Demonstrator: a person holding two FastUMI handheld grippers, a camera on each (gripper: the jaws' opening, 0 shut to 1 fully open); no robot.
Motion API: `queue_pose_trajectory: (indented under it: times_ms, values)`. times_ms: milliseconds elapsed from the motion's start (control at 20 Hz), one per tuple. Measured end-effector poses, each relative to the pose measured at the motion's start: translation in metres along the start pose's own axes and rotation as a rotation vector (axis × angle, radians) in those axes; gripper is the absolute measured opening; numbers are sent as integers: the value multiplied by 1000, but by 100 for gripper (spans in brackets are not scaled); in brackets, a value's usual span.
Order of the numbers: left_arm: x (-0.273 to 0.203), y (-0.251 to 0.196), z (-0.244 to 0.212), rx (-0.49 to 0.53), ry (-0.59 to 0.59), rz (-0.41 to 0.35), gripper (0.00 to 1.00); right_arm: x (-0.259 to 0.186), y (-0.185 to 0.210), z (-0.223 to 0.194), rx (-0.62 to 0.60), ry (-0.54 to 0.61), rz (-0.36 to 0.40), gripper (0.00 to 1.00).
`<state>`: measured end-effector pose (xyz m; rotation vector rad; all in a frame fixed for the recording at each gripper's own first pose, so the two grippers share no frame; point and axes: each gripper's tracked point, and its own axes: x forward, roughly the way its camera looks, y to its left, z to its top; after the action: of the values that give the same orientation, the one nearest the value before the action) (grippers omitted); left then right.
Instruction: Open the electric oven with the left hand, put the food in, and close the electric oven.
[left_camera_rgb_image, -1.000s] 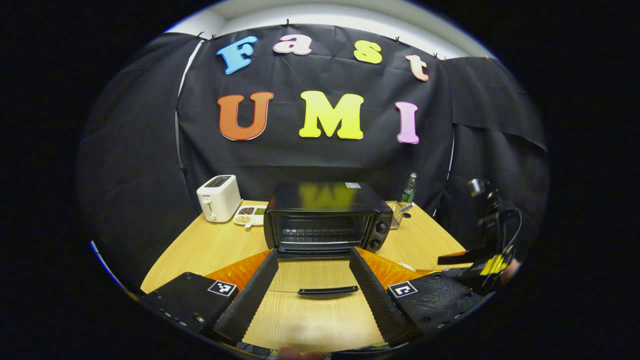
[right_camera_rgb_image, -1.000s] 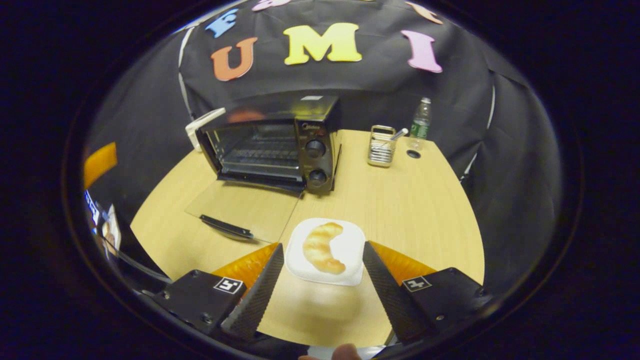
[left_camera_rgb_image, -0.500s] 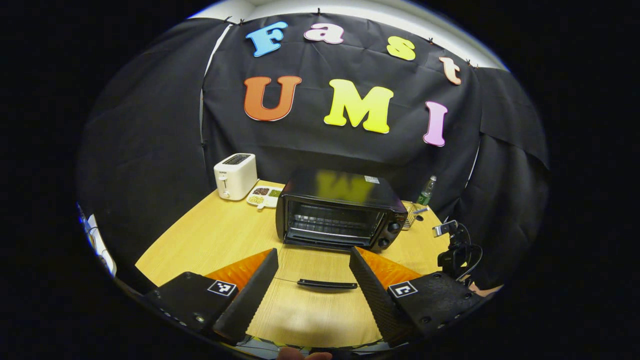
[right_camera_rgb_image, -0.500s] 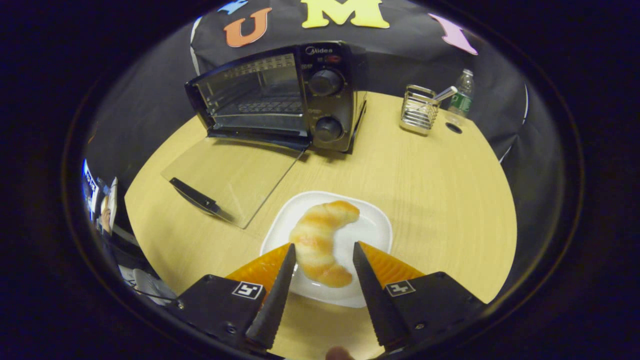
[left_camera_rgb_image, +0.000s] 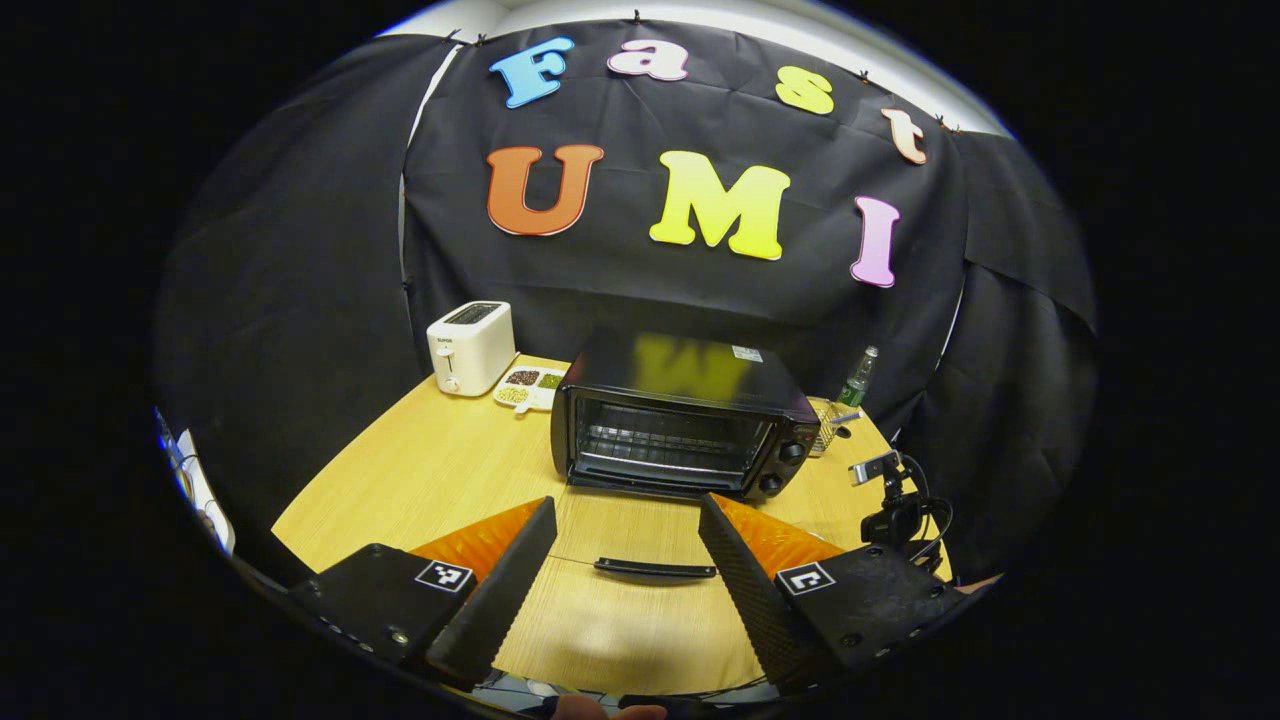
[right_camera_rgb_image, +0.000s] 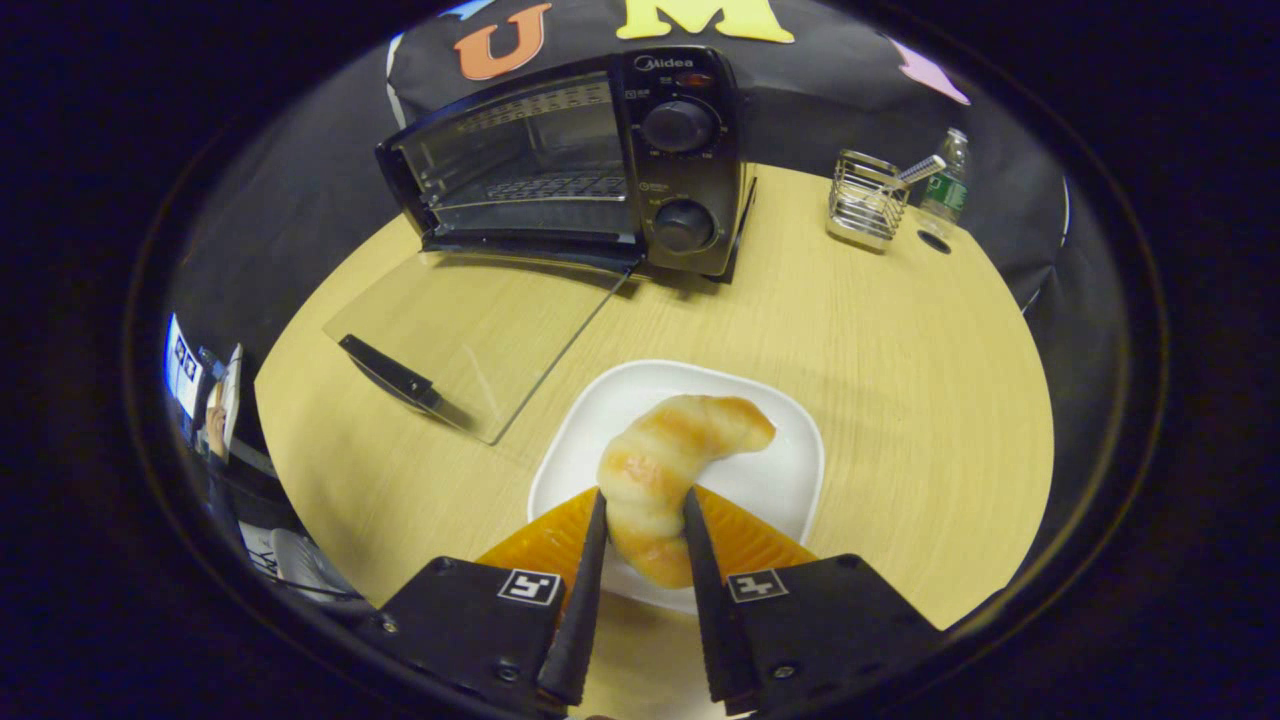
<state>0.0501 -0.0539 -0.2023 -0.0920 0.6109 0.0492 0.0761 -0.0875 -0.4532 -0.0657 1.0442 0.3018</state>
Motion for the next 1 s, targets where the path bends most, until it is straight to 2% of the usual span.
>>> queue_pose_trajectory:
  times_ms: [200, 550, 750, 1000]
  values:
    - [8, 4, 4, 11, 0, -35, 95, -27, 11, 11, 99, -65, -10, 36]
    - [3, 15, 18, 65, -23, -147, 95, -75, 58, 52, 420, -252, 6, 29]
    - [-3, 45, 24, 80, -26, -169, 95, -78, 98, 90, 516, -345, 58, 29]
    - [-14, 94, 30, 89, -30, -156, 95, -60, 142, 155, 660, -463, 151, 29]
